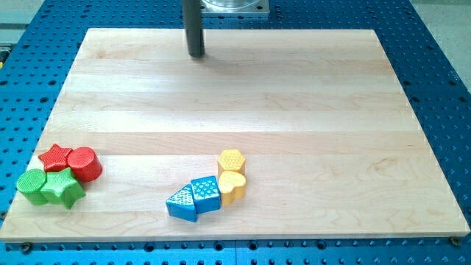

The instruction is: Move the hexagon to the top side of the board

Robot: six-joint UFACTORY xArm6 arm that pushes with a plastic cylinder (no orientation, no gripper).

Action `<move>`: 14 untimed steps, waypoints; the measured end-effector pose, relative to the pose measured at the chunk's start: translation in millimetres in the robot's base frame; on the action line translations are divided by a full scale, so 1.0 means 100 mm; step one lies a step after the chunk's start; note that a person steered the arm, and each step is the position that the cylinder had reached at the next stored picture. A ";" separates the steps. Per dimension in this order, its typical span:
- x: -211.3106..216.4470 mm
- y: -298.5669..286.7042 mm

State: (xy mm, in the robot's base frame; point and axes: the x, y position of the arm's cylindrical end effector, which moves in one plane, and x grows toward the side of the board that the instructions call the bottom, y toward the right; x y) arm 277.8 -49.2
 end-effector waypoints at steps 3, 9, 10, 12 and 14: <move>2.46 1.20; 2.77 0.45; 2.24 0.64; 1.65 0.25; 1.71 -0.08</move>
State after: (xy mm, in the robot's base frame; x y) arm 448.5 -56.7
